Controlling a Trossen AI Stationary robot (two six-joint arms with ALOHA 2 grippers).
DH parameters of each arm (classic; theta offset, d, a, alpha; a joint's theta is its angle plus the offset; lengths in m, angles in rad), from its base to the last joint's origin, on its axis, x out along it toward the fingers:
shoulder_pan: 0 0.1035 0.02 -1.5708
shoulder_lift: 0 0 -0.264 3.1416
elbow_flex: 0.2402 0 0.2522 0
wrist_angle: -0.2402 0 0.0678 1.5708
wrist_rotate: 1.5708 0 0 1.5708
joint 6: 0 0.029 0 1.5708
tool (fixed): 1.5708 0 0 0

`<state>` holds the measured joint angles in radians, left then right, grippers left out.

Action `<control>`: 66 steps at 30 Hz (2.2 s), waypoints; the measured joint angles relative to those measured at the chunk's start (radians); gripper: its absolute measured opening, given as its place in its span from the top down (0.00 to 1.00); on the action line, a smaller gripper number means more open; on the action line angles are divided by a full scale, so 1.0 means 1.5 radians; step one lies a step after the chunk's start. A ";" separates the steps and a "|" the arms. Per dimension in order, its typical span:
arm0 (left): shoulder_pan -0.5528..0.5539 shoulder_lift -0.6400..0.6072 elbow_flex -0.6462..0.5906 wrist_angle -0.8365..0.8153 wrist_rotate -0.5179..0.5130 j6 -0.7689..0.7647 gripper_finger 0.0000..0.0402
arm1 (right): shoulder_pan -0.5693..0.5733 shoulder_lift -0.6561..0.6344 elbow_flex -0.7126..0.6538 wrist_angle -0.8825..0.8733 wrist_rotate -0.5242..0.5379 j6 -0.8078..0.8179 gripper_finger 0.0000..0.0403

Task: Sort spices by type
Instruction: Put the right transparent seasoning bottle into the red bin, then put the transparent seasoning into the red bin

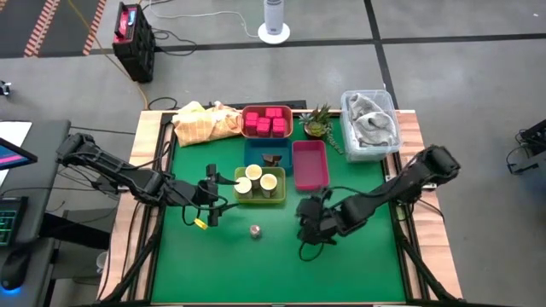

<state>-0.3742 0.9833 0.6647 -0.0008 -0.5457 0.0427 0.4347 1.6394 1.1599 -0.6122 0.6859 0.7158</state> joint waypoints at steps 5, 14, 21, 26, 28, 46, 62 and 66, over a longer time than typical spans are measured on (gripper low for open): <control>0.022 0.000 0.000 0.014 -0.001 -0.007 0.29 | -0.055 -0.008 -0.014 -0.014 0.086 0.009 0.50; 0.040 0.000 0.000 0.008 -0.001 -0.019 0.29 | -0.247 -0.007 -0.029 0.059 0.069 -0.096 0.50; 0.040 0.000 0.000 -0.014 -0.001 -0.027 0.29 | -0.375 -0.007 -0.103 0.211 -0.007 -0.123 0.50; 0.040 0.000 0.000 -0.035 0.000 -0.036 0.29 | -0.413 0.001 -0.142 0.286 -0.028 -0.106 0.50; 0.040 0.000 0.000 -0.036 0.000 -0.036 0.29 | -0.421 0.003 -0.156 0.293 -0.042 -0.105 0.50; 0.040 0.000 0.000 -0.036 0.001 -0.031 0.29 | -0.439 0.063 -0.170 0.317 -0.120 -0.096 0.37; 0.044 0.000 0.000 -0.022 -0.001 0.012 0.29 | -0.438 -0.025 -0.170 0.276 -0.124 -0.129 0.20; 0.053 0.000 0.000 -0.023 -0.001 0.017 0.29 | -0.418 -0.085 -0.170 0.260 -0.125 -0.142 0.17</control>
<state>-0.2943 0.9836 0.6643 -0.0356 -0.5476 0.0677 -0.1928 1.5120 0.9047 -0.2219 0.4981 0.5025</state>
